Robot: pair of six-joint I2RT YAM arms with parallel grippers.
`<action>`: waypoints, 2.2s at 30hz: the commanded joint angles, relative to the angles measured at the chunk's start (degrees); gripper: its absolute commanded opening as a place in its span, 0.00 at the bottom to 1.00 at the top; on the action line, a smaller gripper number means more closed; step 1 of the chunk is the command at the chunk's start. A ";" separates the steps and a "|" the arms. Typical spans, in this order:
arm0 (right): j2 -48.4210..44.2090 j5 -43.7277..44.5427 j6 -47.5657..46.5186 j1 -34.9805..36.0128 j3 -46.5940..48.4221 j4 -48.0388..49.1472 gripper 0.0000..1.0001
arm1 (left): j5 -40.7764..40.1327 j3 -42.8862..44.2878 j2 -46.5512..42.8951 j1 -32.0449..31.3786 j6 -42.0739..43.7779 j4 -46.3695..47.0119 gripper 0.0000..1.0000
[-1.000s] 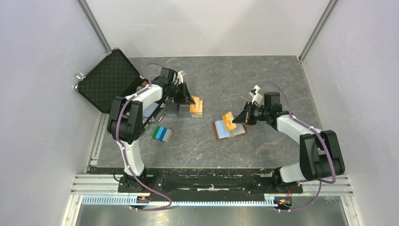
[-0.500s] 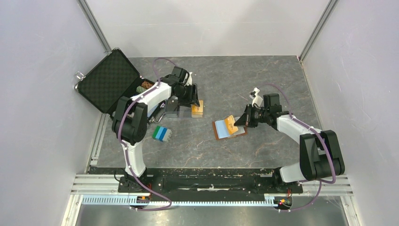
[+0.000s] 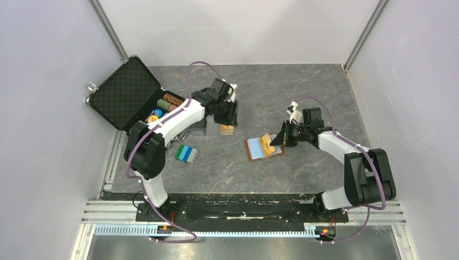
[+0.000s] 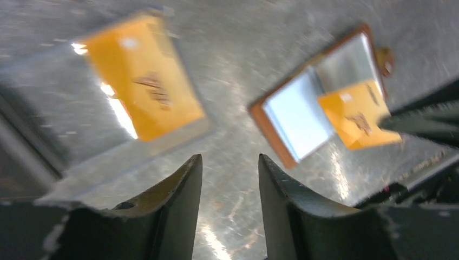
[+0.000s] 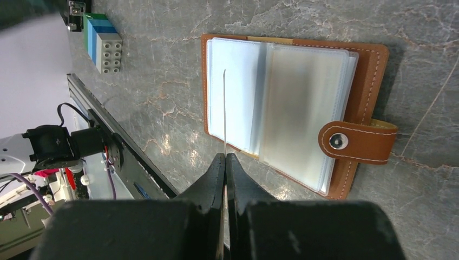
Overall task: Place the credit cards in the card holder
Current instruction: Place the credit card in the storage box, then insert the credit card into the card holder.
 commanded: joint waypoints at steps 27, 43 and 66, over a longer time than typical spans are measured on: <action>9.48 0.15 -0.58 -2.15 0.53 5.86 0.00 | 2.02 2.08 15.95 -15.87 -1.21 -2.11 0.22; 12.49 -5.36 -1.17 -2.13 -0.62 9.55 0.00 | 3.09 3.64 18.40 -15.93 -0.46 -3.50 0.21; 13.73 -4.42 2.34 -0.06 -4.31 16.60 0.00 | 3.81 4.37 19.10 -15.93 -0.33 -4.10 0.18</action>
